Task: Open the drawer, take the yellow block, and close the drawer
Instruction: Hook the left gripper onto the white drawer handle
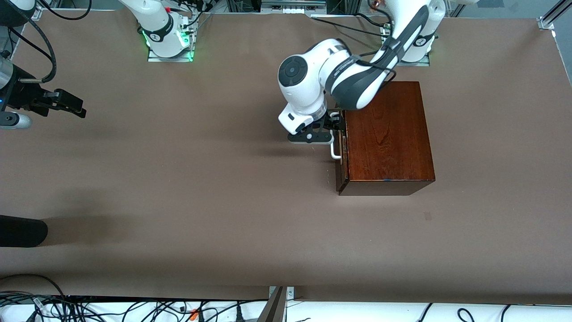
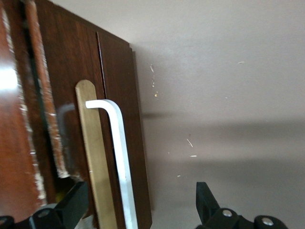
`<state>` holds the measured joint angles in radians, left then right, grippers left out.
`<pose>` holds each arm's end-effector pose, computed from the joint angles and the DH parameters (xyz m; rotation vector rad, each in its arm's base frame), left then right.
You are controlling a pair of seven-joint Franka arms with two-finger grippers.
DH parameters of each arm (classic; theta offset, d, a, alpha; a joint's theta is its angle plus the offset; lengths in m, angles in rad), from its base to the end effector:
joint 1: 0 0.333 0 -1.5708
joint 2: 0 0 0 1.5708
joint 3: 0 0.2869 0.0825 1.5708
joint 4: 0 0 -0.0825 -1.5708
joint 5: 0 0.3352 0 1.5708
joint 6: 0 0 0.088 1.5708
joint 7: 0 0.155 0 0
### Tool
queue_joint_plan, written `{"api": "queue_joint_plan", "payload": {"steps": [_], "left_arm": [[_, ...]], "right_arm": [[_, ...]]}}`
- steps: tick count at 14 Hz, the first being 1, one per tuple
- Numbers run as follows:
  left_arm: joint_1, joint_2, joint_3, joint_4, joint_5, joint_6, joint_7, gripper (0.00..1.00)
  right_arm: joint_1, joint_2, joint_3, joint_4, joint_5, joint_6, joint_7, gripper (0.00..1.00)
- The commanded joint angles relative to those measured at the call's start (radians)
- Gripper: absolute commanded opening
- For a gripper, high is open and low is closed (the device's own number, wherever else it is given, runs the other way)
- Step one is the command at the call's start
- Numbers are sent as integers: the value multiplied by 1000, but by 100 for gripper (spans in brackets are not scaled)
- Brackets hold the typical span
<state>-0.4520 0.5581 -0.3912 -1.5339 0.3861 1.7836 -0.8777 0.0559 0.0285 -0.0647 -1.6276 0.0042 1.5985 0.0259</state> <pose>0.4498 -0.3948 0.2828 -2.8420 0.1007 0.0731 0.5106 -0.0035 0.5113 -3.1379 0.0549 0.0903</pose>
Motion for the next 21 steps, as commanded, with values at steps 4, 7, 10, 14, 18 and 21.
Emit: {"api": "queue_joint_plan", "payload": {"steps": [4, 7, 10, 14, 18, 21], "left_arm": [[-10, -12, 6, -81, 57, 46, -60, 100], [1, -15, 8, -129, 57, 111, -61, 100], [1, -12, 9, -134, 57, 123, -61, 100], [1, -4, 17, -147, 57, 157, -61, 100], [1, 6, 17, -147, 57, 178, -61, 100], [6, 14, 17, -147, 56, 203, -64, 100]], "right_arm": [[-4, -6, 6, 0, -3, -9, 2, 100], [-4, -6, 6, 2, -3, -9, 3, 100], [-4, -6, 6, 2, -3, -9, 2, 100], [-4, -6, 6, 2, -3, -9, 3, 100], [-2, -4, 6, 0, -3, -9, 3, 100], [-2, -4, 6, 0, -3, -9, 3, 100]]}}
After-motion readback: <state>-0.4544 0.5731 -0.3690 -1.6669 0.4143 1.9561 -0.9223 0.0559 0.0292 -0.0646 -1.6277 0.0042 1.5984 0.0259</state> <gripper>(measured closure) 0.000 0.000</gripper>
